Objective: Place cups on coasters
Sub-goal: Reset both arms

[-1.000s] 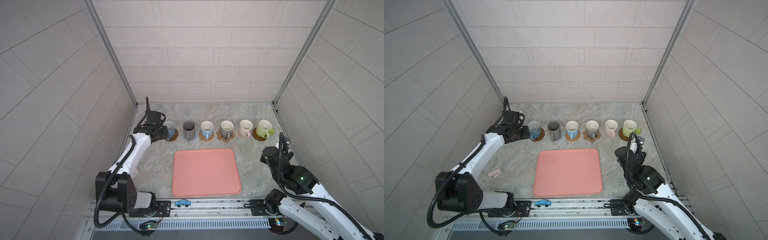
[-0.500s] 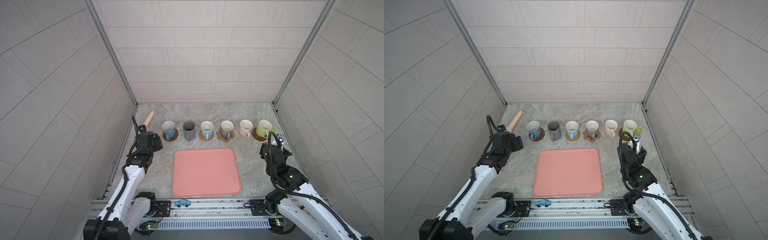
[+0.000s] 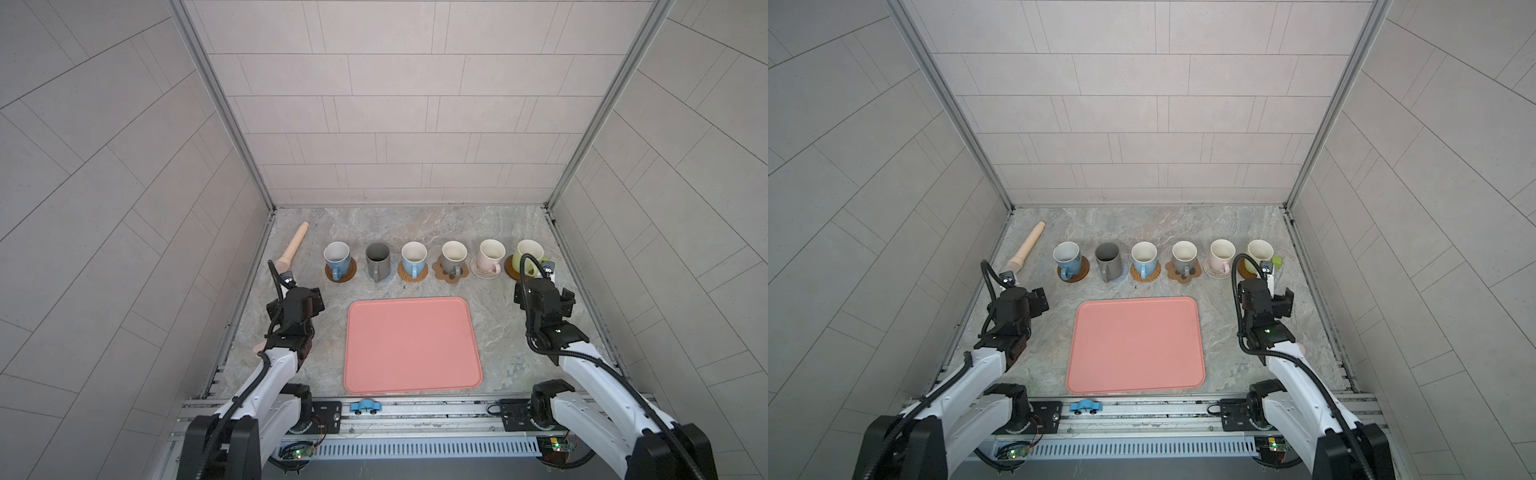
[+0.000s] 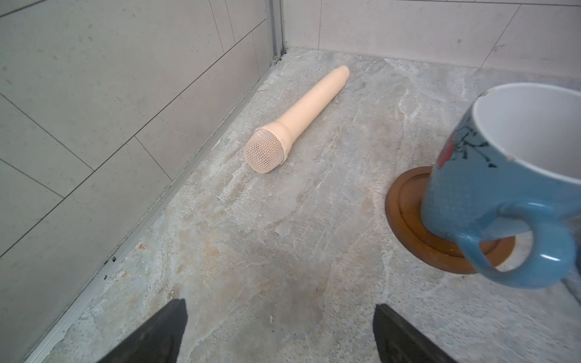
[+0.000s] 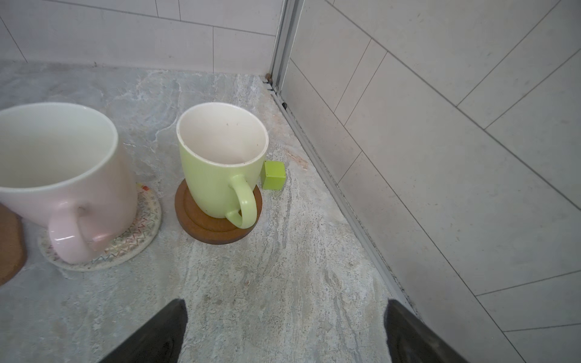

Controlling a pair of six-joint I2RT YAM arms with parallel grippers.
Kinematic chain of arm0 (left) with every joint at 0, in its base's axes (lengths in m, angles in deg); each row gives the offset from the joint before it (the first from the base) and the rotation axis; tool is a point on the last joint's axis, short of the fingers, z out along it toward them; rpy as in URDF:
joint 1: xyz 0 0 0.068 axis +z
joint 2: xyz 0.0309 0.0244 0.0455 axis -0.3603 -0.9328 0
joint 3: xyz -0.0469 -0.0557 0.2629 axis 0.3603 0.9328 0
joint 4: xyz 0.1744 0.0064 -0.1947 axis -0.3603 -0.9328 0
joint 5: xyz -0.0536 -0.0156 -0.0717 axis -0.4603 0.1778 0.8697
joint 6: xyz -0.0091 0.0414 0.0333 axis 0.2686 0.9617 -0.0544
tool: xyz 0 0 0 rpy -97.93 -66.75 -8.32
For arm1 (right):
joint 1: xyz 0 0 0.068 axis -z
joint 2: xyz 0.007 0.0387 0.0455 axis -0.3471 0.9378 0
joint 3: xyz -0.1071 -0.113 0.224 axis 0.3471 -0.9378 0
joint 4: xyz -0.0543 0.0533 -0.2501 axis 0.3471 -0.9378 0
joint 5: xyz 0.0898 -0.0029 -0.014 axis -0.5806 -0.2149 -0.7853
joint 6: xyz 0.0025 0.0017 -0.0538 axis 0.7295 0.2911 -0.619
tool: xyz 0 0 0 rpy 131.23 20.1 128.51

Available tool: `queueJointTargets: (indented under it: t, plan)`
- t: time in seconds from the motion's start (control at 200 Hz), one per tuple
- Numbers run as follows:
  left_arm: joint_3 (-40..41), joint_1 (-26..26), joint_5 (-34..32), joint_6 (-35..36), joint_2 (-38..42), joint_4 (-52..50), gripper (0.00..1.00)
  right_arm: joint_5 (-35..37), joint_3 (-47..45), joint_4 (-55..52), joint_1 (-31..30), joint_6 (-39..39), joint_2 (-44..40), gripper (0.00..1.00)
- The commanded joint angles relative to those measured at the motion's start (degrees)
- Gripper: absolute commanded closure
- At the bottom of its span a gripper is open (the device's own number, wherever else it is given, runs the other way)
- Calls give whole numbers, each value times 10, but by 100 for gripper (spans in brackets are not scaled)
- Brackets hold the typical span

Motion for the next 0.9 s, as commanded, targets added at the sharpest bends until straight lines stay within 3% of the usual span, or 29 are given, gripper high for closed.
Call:
queueJointTargets:
  t: [0.0, 0.12, 0.17, 0.48, 0.53, 0.6, 0.746, 0.846, 0.896]
  plan:
    - [4, 4, -38, 3, -30, 91, 0, -43, -7, 95, 21, -25, 59, 1]
    - [26, 4, -40, 9, -59, 188, 0, -63, -27, 191, 36, -24, 132, 1]
    - [32, 5, -26, 26, -74, 228, 0, -61, -3, 168, 39, -10, 151, 0]
    - [6, 31, 51, 69, -183, 342, 0, -103, 14, 321, 62, 19, 267, 0]
    - [-4, 35, 77, 72, -192, 336, 0, -109, 7, 373, 59, -1, 293, 1]
    - [-12, 38, 130, 83, -198, 308, 0, -120, 27, 316, 53, -1, 288, 1]
    - [-37, 39, 159, 90, -209, 303, 0, -152, -31, 511, 43, -53, 355, 1]
    - [-29, 37, 184, 90, -214, 326, 0, -138, 6, 381, 41, -19, 320, 0]
    - [-26, 39, 190, 82, -221, 345, 0, -144, -12, 455, 41, -41, 341, 0]
